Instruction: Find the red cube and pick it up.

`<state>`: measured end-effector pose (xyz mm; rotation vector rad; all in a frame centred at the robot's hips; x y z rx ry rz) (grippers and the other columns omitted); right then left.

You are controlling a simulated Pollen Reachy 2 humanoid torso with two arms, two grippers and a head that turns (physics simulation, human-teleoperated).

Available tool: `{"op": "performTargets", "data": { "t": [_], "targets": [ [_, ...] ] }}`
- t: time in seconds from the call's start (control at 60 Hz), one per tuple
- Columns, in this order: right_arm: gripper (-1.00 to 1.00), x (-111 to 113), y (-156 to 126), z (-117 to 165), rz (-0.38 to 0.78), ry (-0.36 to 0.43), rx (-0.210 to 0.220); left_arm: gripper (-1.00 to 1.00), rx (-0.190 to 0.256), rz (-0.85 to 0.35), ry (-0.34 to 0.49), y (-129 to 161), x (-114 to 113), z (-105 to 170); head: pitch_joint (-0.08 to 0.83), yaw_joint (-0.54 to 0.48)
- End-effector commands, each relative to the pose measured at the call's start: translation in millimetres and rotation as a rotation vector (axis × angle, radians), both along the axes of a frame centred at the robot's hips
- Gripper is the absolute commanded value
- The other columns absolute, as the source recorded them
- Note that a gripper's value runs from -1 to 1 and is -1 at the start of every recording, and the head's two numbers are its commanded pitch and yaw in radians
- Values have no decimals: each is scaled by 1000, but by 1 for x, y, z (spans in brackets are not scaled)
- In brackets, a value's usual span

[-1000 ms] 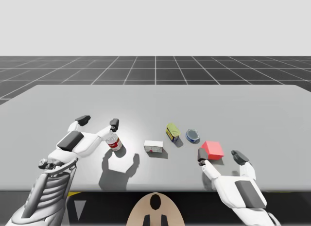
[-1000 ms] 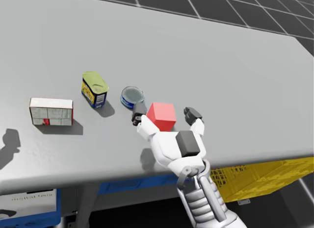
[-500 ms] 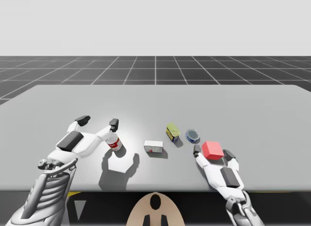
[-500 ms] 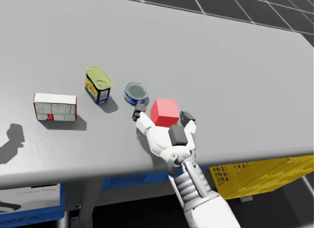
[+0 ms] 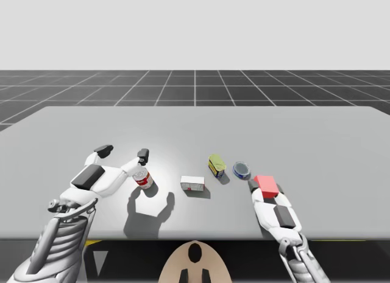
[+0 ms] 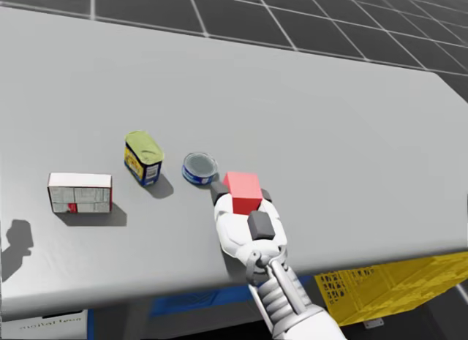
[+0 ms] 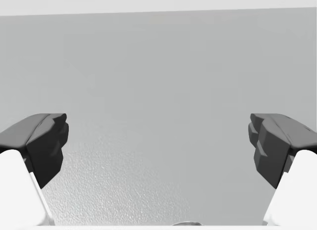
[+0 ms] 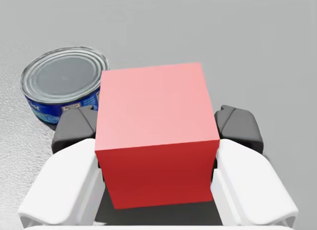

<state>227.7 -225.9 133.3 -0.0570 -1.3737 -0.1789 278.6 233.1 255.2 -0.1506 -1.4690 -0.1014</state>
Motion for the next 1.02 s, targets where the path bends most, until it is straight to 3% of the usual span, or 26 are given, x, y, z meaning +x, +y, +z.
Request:
{"op": "performTargets", "data": {
  "t": [0.017, 0.183, 0.367, 0.533, 0.75, 0.85, 1.017],
  "targets": [
    [983, -3, 12, -7, 0, 15, 35, -1000, -1, 1, 1, -1, 0, 0, 580, -403],
    [977, -3, 13, -8, 9, 9, 23, -1000, -1, 1, 2, 0, 1, 0, 461, -420],
    [1000, -6, 10, 3, 43, -49, 4, -1000, -4, 4, 2, 1, 2, 0, 404, -436],
    [1000, -12, 3, 62, 79, -163, -6, -1000, -7, 2, 1, 2, 2, 0, 376, -454],
    [1000, -30, 4, 145, 123, -325, -83, -1000, -13, 3, -1, 3, 3, 1, 345, -466],
    [1000, -40, 5, 172, 146, -386, -89, -1000, -16, 4, -2, 4, 3, 2, 337, -467],
    [1000, -59, 5, 216, 149, -551, -139, -1000, -17, 4, -3, 5, 4, 1, 332, -469]
  ]
}}
